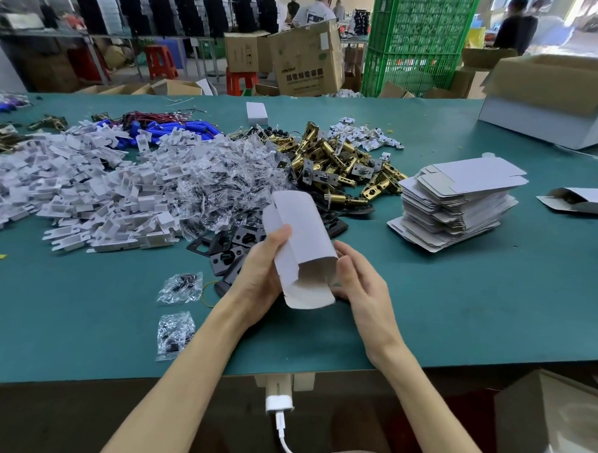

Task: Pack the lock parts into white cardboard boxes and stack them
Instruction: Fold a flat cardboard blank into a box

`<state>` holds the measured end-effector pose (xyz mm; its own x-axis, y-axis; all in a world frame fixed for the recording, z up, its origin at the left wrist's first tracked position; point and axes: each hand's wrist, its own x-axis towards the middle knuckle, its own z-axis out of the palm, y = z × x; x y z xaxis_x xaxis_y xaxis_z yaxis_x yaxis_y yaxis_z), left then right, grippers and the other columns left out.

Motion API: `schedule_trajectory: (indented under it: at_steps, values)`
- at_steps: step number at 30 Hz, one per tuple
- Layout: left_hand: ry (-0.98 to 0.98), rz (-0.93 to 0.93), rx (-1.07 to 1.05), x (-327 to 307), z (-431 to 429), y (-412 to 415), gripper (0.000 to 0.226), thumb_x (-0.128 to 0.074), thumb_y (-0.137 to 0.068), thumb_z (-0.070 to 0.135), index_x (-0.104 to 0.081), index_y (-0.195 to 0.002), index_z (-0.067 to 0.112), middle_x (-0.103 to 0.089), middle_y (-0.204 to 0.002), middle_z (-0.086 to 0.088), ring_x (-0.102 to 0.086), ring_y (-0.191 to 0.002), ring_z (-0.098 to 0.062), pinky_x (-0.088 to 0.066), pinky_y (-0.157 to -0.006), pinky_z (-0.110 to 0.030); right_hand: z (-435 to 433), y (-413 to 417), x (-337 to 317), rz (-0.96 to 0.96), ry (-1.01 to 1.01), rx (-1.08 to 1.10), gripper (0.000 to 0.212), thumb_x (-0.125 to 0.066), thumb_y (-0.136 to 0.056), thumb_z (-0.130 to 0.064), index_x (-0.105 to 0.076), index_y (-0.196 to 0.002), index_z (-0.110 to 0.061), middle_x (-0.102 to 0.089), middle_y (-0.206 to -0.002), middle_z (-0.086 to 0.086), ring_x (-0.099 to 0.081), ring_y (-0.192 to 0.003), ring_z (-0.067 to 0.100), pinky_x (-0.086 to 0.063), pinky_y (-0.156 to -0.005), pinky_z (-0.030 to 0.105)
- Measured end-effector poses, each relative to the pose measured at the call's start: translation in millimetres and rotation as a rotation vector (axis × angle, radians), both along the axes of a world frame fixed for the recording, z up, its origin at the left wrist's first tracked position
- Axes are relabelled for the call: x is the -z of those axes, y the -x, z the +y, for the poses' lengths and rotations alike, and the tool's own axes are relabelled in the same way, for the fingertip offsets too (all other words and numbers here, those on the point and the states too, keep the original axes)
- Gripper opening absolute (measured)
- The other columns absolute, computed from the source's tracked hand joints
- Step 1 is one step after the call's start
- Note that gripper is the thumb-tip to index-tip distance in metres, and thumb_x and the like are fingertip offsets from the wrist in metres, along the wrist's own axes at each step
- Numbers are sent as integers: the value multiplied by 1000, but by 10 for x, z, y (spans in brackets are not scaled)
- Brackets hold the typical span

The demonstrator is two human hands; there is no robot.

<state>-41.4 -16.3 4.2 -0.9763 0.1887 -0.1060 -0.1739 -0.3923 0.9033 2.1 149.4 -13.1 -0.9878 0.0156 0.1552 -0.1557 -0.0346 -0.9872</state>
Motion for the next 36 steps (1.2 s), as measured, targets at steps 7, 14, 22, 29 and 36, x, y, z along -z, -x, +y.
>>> schedule_trajectory:
  at_steps: [7, 14, 22, 29, 36]
  values:
    - [87, 39, 201, 67, 48, 8, 35, -57, -102, 19, -65, -131, 0, -70, -129, -20, -70, -111, -31, -56, -100, -44, 40, 42, 8, -9, 42, 12, 27, -63, -101, -30, -67, -126, -25, -74, -114, -4, -69, -102, 14, -53, -80, 24]
    - [-11, 43, 181, 59, 25, 12, 41, -64, -99, 23, -64, -135, 4, -70, -132, -17, -71, -112, -28, -61, -90, -37, 90, 33, 18, -8, 178, -53, 34, -63, -100, -20, -64, -134, -22, -73, -124, 0, -69, -113, 18, -56, -87, 26]
    - [82, 130, 66, 131, 56, 28, 36, -67, -97, 18, -66, -130, 6, -75, -124, -14, -73, -107, -27, -62, -90, -37, 78, 62, 72, -53, 191, 89, 22, -63, -100, -10, -67, -121, -13, -79, -96, 10, -75, -88, 20, -59, -78, 31]
    - [179, 181, -30, 188, 68, 17, 38, -67, -96, 39, -75, -109, 4, -77, -111, -18, -74, -96, -31, -59, -89, -48, 84, 53, 73, -97, 218, 98, 26, -63, -100, -25, -73, -108, -3, -76, -103, 19, -72, -98, 35, -55, -91, 61]
    - [219, 181, -20, 185, 44, 27, 36, -71, -95, 40, -75, -108, 6, -78, -109, -15, -75, -92, -25, -62, -78, -36, 65, 69, 82, -98, 146, 153, 22, -65, -98, -23, -76, -93, -4, -78, -93, 13, -72, -83, 25, -57, -84, 58]
